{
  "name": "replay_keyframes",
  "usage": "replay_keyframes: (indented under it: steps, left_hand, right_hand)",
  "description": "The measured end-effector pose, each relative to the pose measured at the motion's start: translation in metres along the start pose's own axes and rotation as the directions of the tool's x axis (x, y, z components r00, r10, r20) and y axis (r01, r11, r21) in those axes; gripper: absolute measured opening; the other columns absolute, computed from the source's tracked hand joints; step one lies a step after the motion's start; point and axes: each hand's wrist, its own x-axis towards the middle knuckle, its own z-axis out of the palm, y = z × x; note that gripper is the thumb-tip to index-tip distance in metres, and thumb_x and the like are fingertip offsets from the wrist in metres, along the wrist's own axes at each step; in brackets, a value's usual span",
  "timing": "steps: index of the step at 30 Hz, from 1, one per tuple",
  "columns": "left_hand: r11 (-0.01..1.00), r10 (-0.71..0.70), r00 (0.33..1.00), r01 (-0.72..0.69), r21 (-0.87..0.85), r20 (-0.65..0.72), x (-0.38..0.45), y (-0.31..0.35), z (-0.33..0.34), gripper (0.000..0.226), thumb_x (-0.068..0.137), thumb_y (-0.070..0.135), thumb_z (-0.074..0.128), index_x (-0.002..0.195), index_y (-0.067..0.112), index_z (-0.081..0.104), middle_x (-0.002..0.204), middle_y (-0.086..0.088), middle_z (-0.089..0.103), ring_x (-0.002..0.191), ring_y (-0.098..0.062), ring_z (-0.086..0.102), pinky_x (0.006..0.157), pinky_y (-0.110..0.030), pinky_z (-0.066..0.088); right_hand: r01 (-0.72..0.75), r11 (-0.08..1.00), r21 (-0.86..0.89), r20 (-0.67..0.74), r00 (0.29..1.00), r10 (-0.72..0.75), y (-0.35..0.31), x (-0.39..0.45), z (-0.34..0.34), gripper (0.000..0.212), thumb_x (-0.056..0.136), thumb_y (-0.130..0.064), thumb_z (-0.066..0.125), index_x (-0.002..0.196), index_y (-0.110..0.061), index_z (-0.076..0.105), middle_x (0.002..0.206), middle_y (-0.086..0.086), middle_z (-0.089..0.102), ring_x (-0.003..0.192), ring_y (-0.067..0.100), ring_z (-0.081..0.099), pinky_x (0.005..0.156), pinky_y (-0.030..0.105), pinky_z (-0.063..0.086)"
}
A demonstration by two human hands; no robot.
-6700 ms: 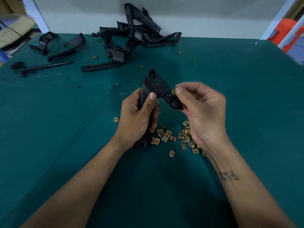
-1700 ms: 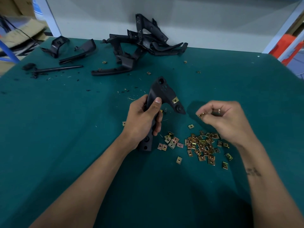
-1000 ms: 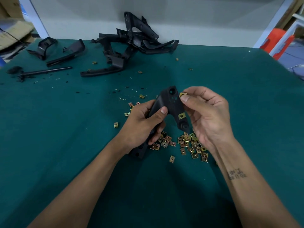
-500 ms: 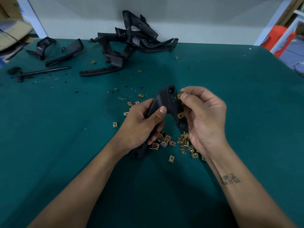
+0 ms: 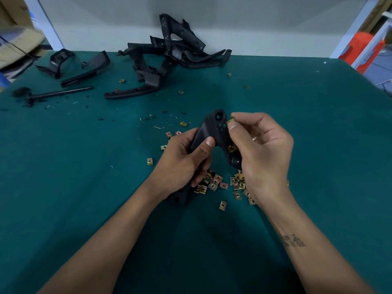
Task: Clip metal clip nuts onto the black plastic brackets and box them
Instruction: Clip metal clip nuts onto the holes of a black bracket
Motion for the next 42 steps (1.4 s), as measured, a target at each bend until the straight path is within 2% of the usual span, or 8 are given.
replay_keyframes:
  steps: [3, 6, 13, 17, 22, 36, 39, 42]
  left_hand:
    - [0.999, 0.025, 1.000, -0.025, -0.032, 0.017, 0.000, -0.002, -0.001, 0.022, 0.105, 0.028, 0.053, 0.096, 0.009, 0.054, 0.060, -0.008, 0.050, 0.034, -0.021, 0.042, 0.037, -0.023, 0.034]
    - [0.997, 0.044, 0.998, -0.042, -0.064, 0.038, 0.001, -0.003, -0.002, 0.018, 0.105, 0.027, 0.054, 0.095, 0.013, 0.056, 0.060, -0.008, 0.050, 0.033, -0.022, 0.041, 0.037, -0.024, 0.035]
    - [0.995, 0.050, 0.999, -0.051, -0.082, -0.011, 0.001, -0.007, -0.001, 0.034, 0.106, 0.024, 0.053, 0.105, -0.010, 0.052, 0.054, -0.003, 0.051, 0.032, -0.020, 0.042, 0.035, -0.024, 0.036]
    - [0.995, 0.054, 0.998, -0.056, -0.081, -0.019, 0.000, -0.005, 0.000, 0.035, 0.104, 0.026, 0.055, 0.104, -0.009, 0.052, 0.058, -0.007, 0.051, 0.033, -0.022, 0.042, 0.035, -0.025, 0.035]
    - [0.994, 0.063, 0.998, -0.064, -0.084, -0.012, 0.000, -0.003, 0.000, 0.029, 0.103, 0.027, 0.057, 0.099, -0.001, 0.055, 0.059, -0.015, 0.046, 0.034, -0.023, 0.038, 0.035, -0.026, 0.035]
    - [0.997, 0.056, 0.998, -0.056, -0.060, -0.015, -0.001, -0.003, 0.000, 0.030, 0.104, 0.024, 0.053, 0.099, -0.005, 0.051, 0.059, -0.008, 0.049, 0.035, -0.022, 0.041, 0.035, -0.025, 0.035]
    - [0.997, 0.048, 0.998, -0.050, -0.058, -0.038, -0.001, -0.005, -0.002, 0.029, 0.106, 0.023, 0.052, 0.097, -0.005, 0.051, 0.058, -0.008, 0.049, 0.035, -0.022, 0.042, 0.035, -0.024, 0.036]
    - [0.995, 0.030, 0.996, -0.038, -0.091, -0.082, -0.001, -0.005, -0.001, 0.029, 0.104, 0.029, 0.054, 0.091, 0.003, 0.057, 0.057, -0.010, 0.049, 0.034, -0.023, 0.043, 0.036, -0.024, 0.037]
  right_hand:
    - [0.066, 0.997, 0.046, -0.054, 0.997, -0.063, 0.004, -0.012, 0.009, 0.015, 0.091, 0.000, 0.070, 0.094, -0.015, 0.073, 0.078, -0.013, 0.073, 0.072, -0.001, 0.063, 0.069, 0.013, 0.050]
    - [0.137, 0.991, -0.005, -0.021, 0.990, -0.137, 0.005, -0.021, 0.013, 0.020, 0.090, 0.000, 0.072, 0.106, -0.012, 0.068, 0.082, -0.014, 0.073, 0.076, 0.000, 0.067, 0.071, 0.013, 0.051]
    - [0.199, 0.955, -0.222, 0.082, 0.979, -0.185, 0.011, -0.029, 0.014, 0.046, 0.087, -0.011, 0.079, 0.126, -0.020, 0.055, 0.105, -0.014, 0.068, 0.099, 0.013, 0.069, 0.085, 0.026, 0.055]
    - [0.215, 0.957, -0.196, 0.104, 0.975, -0.197, 0.011, -0.026, 0.013, 0.046, 0.088, -0.006, 0.076, 0.124, -0.025, 0.053, 0.109, -0.025, 0.067, 0.105, 0.008, 0.068, 0.085, 0.017, 0.051]
    - [0.218, 0.971, -0.100, 0.105, 0.973, -0.207, 0.013, -0.026, 0.015, 0.044, 0.089, 0.000, 0.072, 0.122, -0.020, 0.053, 0.120, -0.005, 0.067, 0.112, 0.018, 0.068, 0.092, 0.024, 0.054]
    - [0.140, 0.984, -0.113, 0.140, 0.982, -0.124, 0.009, -0.024, 0.014, 0.038, 0.091, -0.001, 0.072, 0.115, -0.027, 0.059, 0.110, -0.008, 0.072, 0.102, 0.013, 0.072, 0.082, 0.020, 0.056]
    - [0.111, 0.989, -0.102, 0.180, 0.979, -0.092, 0.009, -0.023, 0.013, 0.036, 0.093, 0.000, 0.070, 0.121, -0.021, 0.060, 0.116, -0.002, 0.072, 0.103, 0.014, 0.072, 0.083, 0.030, 0.060]
    - [0.085, 0.991, -0.104, 0.284, 0.957, -0.052, 0.009, -0.022, 0.010, 0.044, 0.095, 0.005, 0.063, 0.135, -0.013, 0.055, 0.121, -0.005, 0.068, 0.094, 0.010, 0.073, 0.067, 0.022, 0.060]
